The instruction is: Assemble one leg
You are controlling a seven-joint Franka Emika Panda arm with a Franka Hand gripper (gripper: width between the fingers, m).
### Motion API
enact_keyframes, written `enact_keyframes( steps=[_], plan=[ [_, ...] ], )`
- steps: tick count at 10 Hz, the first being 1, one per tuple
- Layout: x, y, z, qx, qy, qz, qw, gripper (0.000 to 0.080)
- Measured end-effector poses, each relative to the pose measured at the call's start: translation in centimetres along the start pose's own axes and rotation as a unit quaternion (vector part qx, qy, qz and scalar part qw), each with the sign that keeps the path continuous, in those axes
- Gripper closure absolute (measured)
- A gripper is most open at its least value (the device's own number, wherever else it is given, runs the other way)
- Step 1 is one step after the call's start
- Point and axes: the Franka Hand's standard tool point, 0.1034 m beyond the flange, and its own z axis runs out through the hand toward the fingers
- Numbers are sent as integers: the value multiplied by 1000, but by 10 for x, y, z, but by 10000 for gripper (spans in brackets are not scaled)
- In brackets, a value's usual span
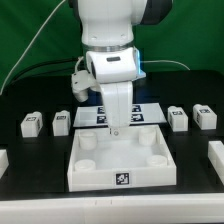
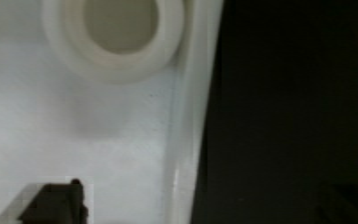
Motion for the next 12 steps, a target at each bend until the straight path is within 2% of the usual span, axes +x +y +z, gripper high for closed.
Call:
enact_keyframes(
  steps=[3,6,7,8,10,11,12],
  plan=[
    [0,-3,17,16,6,6,1000,150],
    [0,-2,19,16,6,13,1000,150],
    [0,-1,18,16,6,15,1000,283],
    [0,-1,18,16,6,16,1000,283],
    [-2,0,17,17,5,19,1000,569],
    [-2,0,18,17,5,19,1000,569],
    [-2,1,17,14,5,20,1000,728]
  ],
)
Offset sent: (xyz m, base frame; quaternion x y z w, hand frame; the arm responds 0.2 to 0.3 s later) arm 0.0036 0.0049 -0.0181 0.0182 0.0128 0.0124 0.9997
